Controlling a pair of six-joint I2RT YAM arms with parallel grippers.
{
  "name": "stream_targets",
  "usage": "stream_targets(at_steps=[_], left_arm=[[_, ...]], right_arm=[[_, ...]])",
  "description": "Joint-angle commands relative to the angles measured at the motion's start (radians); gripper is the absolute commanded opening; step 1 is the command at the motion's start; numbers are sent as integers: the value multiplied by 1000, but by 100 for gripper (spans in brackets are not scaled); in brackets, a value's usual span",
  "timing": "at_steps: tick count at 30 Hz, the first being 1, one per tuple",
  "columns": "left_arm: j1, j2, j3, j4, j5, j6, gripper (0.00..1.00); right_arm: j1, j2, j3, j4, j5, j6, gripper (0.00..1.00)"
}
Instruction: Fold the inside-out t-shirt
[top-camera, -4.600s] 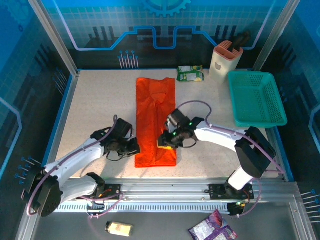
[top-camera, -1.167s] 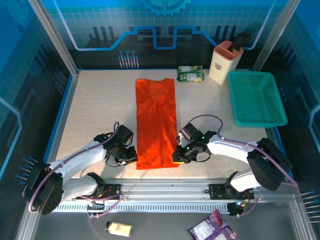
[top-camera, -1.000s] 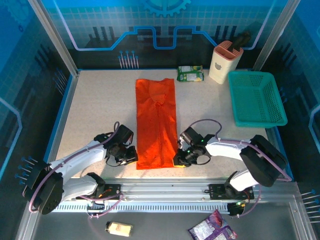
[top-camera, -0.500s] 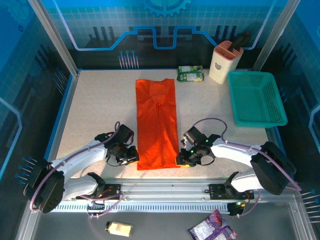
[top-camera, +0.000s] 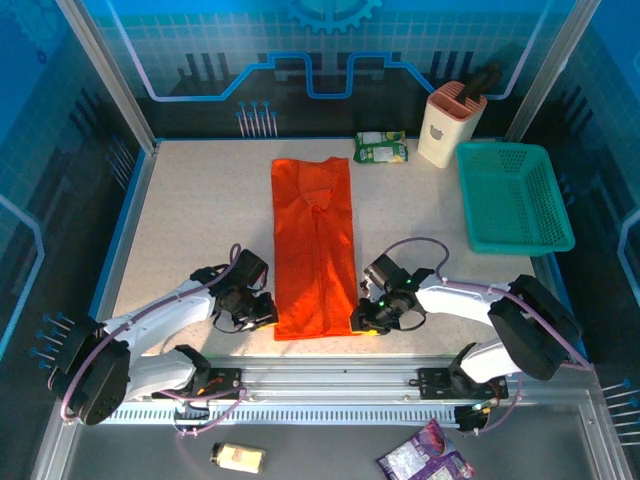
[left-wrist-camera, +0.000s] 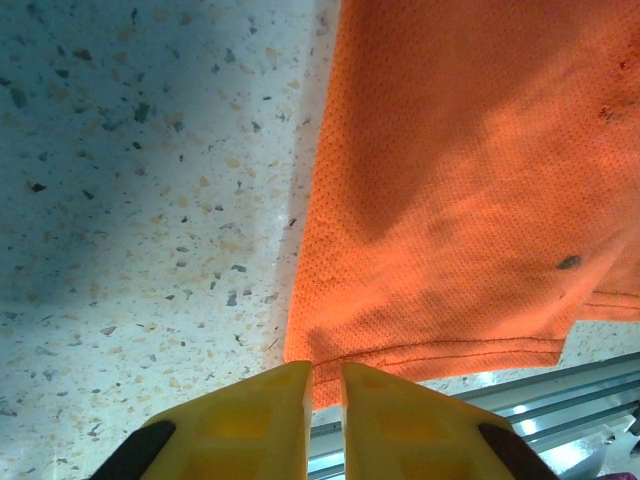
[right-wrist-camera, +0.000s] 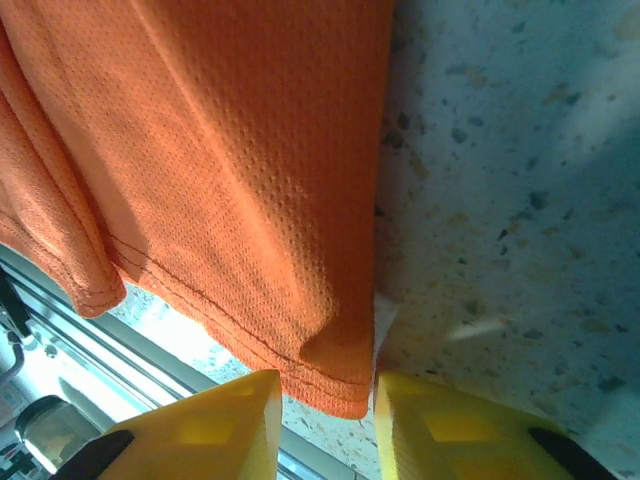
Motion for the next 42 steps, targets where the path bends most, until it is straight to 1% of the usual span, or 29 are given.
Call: stream_targets(at_steps=[1, 4, 8, 12, 14, 17, 22, 24, 29, 34, 39, 42], left_arm=[[8, -11, -12, -5, 22, -18, 16], [8, -11, -15, -6, 22, -18, 16], [8, -4, -23, -3, 22, -18, 17], [6, 16, -36, 27, 71, -1, 23], [4, 28, -35, 22, 75, 11, 25], [-1, 43, -39, 20, 79, 26, 28], [-13, 60, -41, 7, 73, 36, 26], [-17, 63, -54, 32, 93, 28, 25], [-61, 100, -66, 51, 83, 8, 25], [-85, 123, -76, 80, 86, -7, 24], [-89, 115, -70, 81, 80, -11, 19], [-89, 105, -60, 69, 64, -5, 13]], right_arm=[[0, 15, -12, 5, -20, -7, 31], [1, 13, -14, -4, -14, -7, 29], [1, 0, -20, -3, -7, 0, 21], [1, -6, -19, -3, -7, 2, 14], [1, -3, -17, -2, -9, 3, 12], [1, 1, -17, 2, -9, 6, 12], [2, 0, -20, 5, -6, 16, 13], [2, 1, -20, 8, -7, 18, 13], [3, 4, -17, 12, -8, 20, 13], [10, 5, -17, 16, -10, 28, 14], [20, 4, -20, 24, -5, 35, 14], [26, 9, -19, 28, -6, 40, 13]])
